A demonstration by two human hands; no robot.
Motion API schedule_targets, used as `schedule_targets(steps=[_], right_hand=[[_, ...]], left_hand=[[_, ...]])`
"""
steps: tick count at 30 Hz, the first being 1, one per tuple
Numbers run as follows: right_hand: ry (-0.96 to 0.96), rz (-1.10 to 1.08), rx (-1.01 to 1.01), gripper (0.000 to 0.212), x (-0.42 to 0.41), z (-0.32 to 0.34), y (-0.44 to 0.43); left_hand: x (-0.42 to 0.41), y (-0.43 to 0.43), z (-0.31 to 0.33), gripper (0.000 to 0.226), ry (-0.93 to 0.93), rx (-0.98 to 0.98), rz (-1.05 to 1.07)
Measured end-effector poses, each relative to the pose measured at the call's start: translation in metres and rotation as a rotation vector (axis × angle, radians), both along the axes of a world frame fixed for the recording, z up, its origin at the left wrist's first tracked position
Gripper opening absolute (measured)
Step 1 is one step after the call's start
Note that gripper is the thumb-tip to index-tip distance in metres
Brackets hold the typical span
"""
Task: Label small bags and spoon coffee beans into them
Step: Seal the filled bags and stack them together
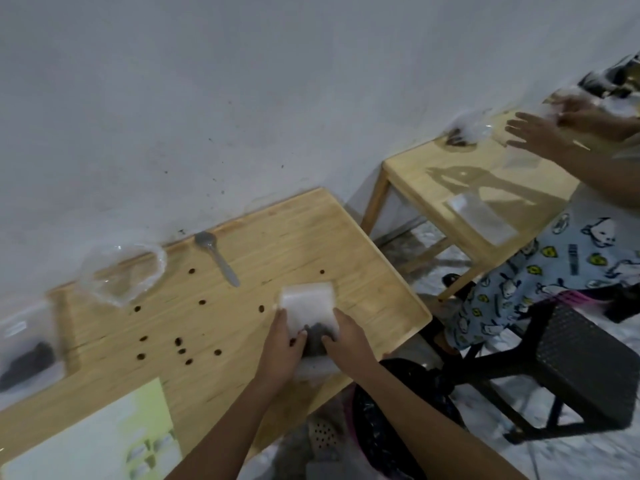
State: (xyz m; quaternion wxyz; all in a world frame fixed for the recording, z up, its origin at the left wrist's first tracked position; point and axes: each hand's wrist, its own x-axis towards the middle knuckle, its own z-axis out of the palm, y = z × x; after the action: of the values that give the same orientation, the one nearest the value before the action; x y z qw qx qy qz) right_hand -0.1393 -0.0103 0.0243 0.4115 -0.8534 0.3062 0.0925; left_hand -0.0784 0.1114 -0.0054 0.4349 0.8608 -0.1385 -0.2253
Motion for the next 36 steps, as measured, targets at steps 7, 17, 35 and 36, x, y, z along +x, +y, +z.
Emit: schedule_targets(steps=[7, 17, 35, 36], right_hand=[[-0.117, -0.007, -0.002, 0.033, 0.002, -0.002, -0.007], [-0.347, -0.056, 0.099, 0.020, 0.044, 0.030, 0.015], [0.008, 0.735, 0.173, 0.008, 0.081, -0.011, 0.216], [0.051, 0.780, 0.178, 0.011, 0.076, -0.016, 0.219]], left_hand=[[-0.008, -0.010, 0.003, 0.055, -0.035, -0.023, 0.090], [0.027, 0.040, 0.035, 0.022, -0.025, -0.393, 0.418], [0.023, 0.309, 0.053, 0.025, -0.024, -0.538, 1.070], [0.018, 0.317, 0.049, 0.025, -0.017, -0.536, 1.097]])
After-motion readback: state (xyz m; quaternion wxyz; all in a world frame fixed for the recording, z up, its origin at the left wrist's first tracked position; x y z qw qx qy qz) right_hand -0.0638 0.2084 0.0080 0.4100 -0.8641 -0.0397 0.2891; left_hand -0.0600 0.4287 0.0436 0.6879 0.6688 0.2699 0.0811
